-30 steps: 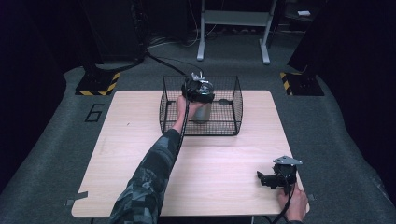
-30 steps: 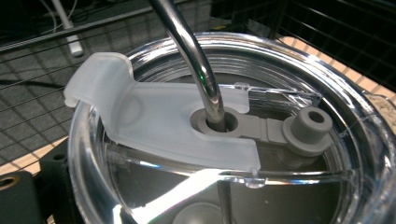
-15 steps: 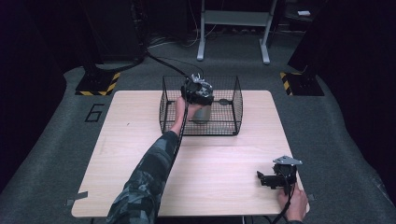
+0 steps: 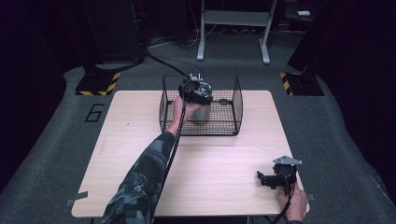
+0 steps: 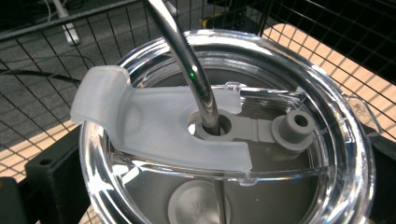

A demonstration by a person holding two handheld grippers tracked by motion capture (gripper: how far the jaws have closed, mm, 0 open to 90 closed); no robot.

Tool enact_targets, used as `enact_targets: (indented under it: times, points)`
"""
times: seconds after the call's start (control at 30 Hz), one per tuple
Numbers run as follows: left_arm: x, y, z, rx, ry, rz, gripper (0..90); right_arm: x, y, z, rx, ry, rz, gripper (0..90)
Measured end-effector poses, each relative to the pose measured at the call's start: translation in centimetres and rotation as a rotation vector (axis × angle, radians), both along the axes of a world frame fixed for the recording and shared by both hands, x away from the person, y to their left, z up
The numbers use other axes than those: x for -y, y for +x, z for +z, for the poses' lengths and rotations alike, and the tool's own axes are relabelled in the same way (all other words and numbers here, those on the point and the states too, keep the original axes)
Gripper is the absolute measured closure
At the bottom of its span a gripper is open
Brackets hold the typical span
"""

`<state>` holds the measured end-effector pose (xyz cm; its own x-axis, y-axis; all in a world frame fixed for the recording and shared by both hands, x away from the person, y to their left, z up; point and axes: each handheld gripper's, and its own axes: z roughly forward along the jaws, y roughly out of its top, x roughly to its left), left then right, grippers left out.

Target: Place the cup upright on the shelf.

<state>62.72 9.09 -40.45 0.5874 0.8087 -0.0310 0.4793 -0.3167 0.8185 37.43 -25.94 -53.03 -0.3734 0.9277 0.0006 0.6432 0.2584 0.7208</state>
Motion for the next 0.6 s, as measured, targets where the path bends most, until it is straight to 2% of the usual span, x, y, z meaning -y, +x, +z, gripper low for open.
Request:
enact_targets:
  times: [0.13,0.33,0.4,0.47,0.53,0.57,0.6]
  points:
    - [-0.3,-0.6,0.5,0.011,0.032,-0.009,0.0,0.0,0.0,0.0,0.000,0.000,0.000,0.0]
    - [-1.1,-1.4,1.4,0.012,0.031,-0.002,0.0,0.0,0.0,0.0,-0.002,0.001,-0.002,0.0]
    - [-1.3,-1.8,1.7,0.006,0.016,0.000,0.0,0.0,0.0,0.0,-0.005,-0.003,0.005,0.0]
    - [-1.8,-2.2,2.1,-0.006,0.045,-0.027,0.0,0.0,0.0,0.0,0.002,-0.006,0.005,0.0]
    - [-2.1,-2.7,2.5,0.005,0.040,-0.027,0.0,0.0,0.0,0.0,-0.001,-0.005,0.005,0.0]
    - [-2.4,-2.9,2.8,0.005,0.060,-0.037,0.0,0.0,0.0,0.0,0.000,-0.005,0.005,0.0]
    - [-2.6,-3.2,3.0,0.005,0.055,-0.039,0.0,0.0,0.0,0.0,-0.002,-0.005,0.004,0.0]
